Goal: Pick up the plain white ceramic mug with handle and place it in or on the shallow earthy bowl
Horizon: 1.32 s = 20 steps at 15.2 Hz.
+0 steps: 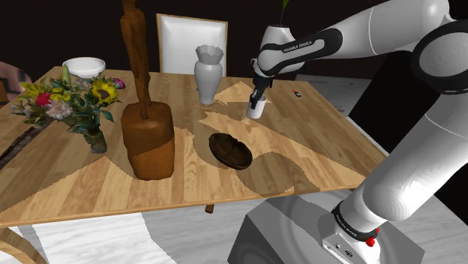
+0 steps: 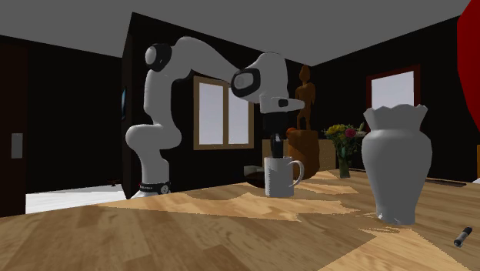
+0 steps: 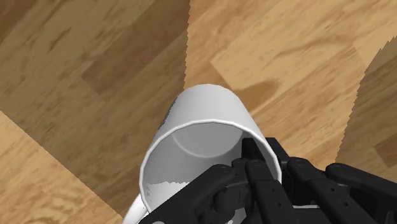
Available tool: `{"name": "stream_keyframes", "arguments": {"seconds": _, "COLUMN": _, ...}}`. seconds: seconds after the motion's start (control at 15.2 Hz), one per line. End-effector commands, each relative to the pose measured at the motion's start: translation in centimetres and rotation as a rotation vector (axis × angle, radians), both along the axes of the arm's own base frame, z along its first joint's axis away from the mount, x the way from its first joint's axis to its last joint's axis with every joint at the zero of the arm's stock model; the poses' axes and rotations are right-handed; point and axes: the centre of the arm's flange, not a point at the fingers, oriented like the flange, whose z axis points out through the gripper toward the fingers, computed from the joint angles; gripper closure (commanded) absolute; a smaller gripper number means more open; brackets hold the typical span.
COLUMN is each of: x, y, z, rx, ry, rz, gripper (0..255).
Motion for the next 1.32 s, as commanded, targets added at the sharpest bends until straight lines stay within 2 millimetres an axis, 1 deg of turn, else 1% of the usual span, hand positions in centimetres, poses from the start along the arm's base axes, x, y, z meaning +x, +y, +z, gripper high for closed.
{"name": "stream_keyframes", "arguments": {"seconds": 0.0, "x": -0.1, "y": 0.0, "z": 1.2, "rx": 0.000, "ry": 0.000, "rz": 0.000, "gripper": 255}}
{"name": "stream_keyframes", "arguments": {"seconds": 1.25, "x": -0.1, "y": 0.0, "z": 11.2, "rx": 0.000, "ry": 0.000, "rz": 0.000, "gripper": 255}}
